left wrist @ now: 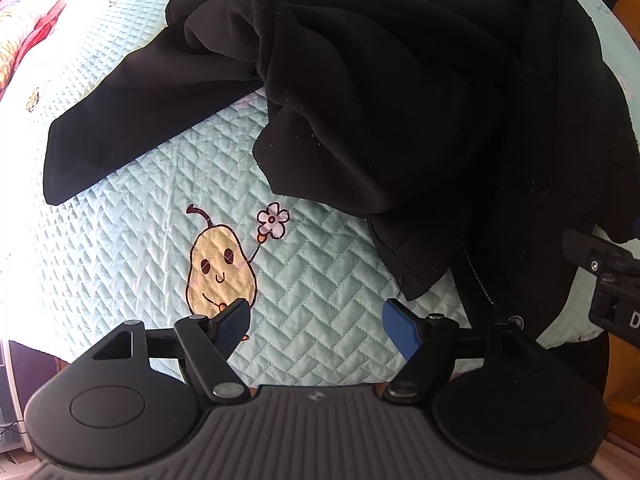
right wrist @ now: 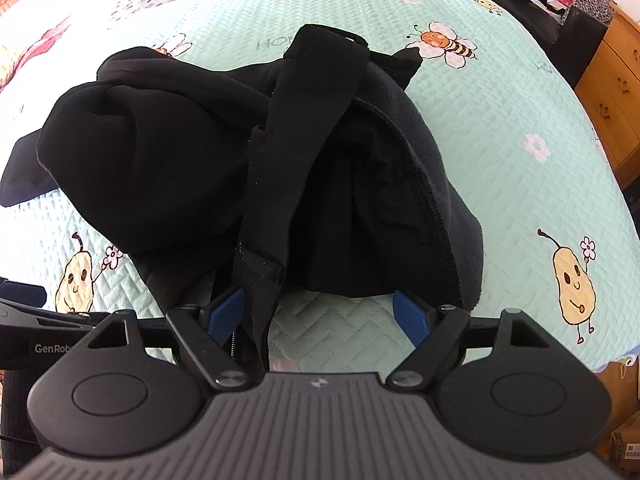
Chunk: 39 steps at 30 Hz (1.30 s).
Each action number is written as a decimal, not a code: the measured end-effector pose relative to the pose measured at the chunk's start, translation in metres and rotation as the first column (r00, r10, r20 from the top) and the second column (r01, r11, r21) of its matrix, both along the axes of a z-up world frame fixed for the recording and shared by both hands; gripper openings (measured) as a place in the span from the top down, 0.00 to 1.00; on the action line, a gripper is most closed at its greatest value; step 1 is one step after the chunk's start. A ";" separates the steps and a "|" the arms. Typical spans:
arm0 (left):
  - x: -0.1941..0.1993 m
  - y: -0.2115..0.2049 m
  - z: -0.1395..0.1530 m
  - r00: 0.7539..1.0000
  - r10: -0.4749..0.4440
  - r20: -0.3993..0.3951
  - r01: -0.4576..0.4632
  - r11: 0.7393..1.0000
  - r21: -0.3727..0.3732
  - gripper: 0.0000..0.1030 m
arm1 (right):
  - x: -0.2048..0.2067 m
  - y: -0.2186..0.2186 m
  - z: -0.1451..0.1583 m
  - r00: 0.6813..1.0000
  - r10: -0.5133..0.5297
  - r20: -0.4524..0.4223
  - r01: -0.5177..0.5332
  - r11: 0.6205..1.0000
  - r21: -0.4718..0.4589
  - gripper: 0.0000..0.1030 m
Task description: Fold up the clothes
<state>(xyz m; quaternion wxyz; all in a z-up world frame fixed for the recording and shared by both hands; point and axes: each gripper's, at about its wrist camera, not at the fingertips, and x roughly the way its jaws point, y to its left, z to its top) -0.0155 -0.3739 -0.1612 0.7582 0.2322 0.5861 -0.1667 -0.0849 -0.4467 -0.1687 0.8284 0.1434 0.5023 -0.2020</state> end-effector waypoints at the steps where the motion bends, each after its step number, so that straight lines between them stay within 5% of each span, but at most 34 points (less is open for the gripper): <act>1: 0.000 0.000 -0.001 1.000 -0.001 -0.001 0.001 1.000 0.002 0.27 | 0.000 0.000 0.000 1.000 0.000 -0.001 0.000 1.000 0.000 0.21; 39: -0.001 -0.003 0.012 0.982 -0.039 0.185 0.037 0.999 0.012 0.27 | 0.007 0.005 -0.011 0.999 0.013 -0.037 -0.015 0.999 -0.040 0.21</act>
